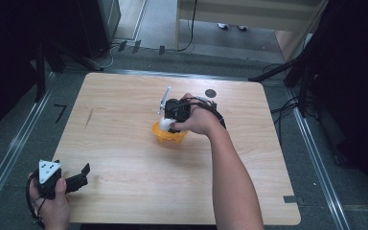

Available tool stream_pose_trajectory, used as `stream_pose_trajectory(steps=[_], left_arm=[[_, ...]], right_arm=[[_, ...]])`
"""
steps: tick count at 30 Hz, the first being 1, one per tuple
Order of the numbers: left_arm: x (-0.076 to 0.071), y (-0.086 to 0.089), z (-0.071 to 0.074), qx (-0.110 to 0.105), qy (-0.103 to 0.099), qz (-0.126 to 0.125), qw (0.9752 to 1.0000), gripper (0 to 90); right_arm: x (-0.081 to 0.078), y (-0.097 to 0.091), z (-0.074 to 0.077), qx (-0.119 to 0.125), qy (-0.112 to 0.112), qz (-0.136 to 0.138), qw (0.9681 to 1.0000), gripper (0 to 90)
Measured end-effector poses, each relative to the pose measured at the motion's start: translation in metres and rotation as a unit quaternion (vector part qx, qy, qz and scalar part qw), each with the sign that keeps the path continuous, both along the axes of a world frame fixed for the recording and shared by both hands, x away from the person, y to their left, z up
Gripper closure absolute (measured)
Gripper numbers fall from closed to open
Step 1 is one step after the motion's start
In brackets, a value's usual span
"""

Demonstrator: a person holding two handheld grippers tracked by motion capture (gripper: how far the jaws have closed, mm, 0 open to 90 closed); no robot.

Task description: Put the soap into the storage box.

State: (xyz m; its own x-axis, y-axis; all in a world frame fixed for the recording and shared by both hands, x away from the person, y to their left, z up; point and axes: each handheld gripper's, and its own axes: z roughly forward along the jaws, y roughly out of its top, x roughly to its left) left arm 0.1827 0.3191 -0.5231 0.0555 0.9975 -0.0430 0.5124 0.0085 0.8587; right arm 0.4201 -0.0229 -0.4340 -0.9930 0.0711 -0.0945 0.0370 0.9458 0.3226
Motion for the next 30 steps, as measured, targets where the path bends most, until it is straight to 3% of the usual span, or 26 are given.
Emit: stream_pose_trajectory(steps=[6,16,20,30], left_arm=[[0.0,0.0,0.0,0.0,0.0,0.0,1.0,0.0],[0.0,0.0,0.0,-0.001,-0.001,0.0,1.0,0.0],[0.0,0.0,0.0,0.0,-0.001,-0.001,1.0,0.0],[0.0,0.0,0.0,-0.001,-0.001,-0.001,1.0,0.0]], right_arm=[[0.003,0.008,-0.006,-0.005,0.0,0.016,0.9999,51.2],[0.005,0.01,-0.012,-0.013,0.016,0.006,0.9998,51.2],[0.007,0.012,-0.015,-0.015,0.008,0.015,0.9998,51.2],[0.01,0.011,-0.022,-0.023,0.012,0.013,0.9996,51.2]])
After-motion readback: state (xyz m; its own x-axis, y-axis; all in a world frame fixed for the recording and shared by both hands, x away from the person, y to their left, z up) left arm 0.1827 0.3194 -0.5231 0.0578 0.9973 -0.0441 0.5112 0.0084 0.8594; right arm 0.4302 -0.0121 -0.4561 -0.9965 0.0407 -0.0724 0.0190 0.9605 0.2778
